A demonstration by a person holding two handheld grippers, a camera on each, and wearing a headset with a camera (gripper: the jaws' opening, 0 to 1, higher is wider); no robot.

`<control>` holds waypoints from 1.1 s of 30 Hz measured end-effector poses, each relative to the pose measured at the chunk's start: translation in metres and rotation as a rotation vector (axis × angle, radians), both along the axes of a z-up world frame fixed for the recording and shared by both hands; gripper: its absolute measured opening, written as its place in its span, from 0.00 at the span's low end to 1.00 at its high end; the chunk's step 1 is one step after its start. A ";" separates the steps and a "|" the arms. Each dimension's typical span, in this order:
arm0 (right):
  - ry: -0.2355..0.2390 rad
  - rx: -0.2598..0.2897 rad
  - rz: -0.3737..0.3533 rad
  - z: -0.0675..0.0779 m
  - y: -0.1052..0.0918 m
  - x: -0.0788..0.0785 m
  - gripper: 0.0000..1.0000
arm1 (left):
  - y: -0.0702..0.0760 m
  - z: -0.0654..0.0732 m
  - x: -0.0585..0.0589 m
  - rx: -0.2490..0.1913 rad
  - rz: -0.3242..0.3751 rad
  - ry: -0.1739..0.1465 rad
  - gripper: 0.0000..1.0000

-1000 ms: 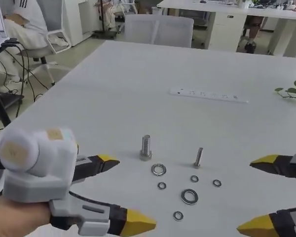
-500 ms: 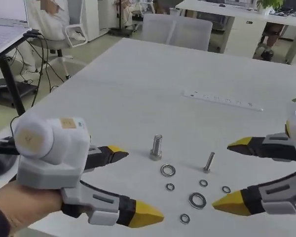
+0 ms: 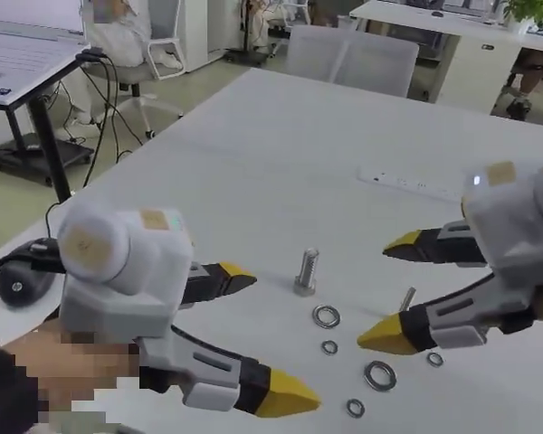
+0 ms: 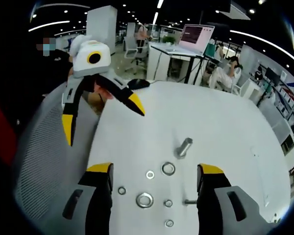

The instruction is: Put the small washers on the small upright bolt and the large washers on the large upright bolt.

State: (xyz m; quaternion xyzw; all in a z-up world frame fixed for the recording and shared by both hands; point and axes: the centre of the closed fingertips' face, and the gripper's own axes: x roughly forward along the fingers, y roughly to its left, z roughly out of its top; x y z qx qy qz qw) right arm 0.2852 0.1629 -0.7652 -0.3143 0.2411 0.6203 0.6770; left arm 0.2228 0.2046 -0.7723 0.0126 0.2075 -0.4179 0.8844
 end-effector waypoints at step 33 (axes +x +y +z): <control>-0.031 -0.240 -0.011 -0.069 0.025 0.040 0.47 | 0.018 0.010 0.011 -0.020 0.078 -0.045 0.90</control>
